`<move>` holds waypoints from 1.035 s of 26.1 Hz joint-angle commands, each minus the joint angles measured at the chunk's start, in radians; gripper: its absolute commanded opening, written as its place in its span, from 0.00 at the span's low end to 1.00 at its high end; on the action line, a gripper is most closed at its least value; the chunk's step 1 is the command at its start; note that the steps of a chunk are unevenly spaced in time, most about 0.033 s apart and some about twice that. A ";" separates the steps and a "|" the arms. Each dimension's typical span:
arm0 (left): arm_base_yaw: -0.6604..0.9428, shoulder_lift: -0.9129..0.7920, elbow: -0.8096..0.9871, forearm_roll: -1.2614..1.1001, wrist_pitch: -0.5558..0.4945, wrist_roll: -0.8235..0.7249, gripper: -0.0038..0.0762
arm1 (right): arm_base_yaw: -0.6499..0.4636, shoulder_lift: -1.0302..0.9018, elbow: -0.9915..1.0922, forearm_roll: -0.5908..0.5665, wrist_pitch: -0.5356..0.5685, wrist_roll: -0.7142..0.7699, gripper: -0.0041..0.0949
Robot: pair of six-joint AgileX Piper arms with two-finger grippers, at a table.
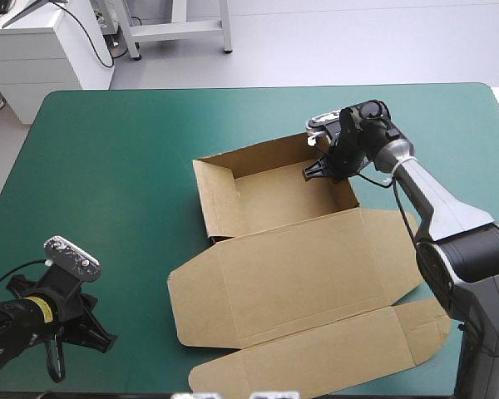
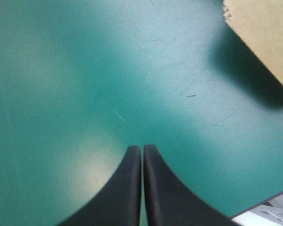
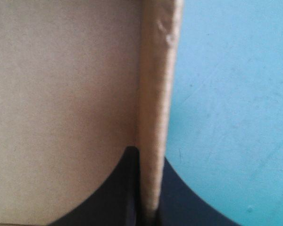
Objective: Fold the box
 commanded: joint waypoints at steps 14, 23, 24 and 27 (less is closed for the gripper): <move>-0.002 -0.001 -0.021 0.009 0.028 -0.011 0.04 | -0.345 -0.056 -0.286 -0.054 0.061 -0.184 0.02; -0.002 -0.001 -0.021 0.030 0.008 -0.004 0.04 | -0.723 -0.052 -0.298 0.076 0.044 -0.224 0.02; -0.002 -0.001 -0.021 0.043 -0.002 -0.004 0.04 | -0.771 -0.046 -0.298 0.101 0.044 -0.229 0.02; -0.002 -0.001 -0.021 0.050 -0.004 -0.004 0.04 | -0.827 -0.028 -0.298 0.116 0.056 -0.227 0.02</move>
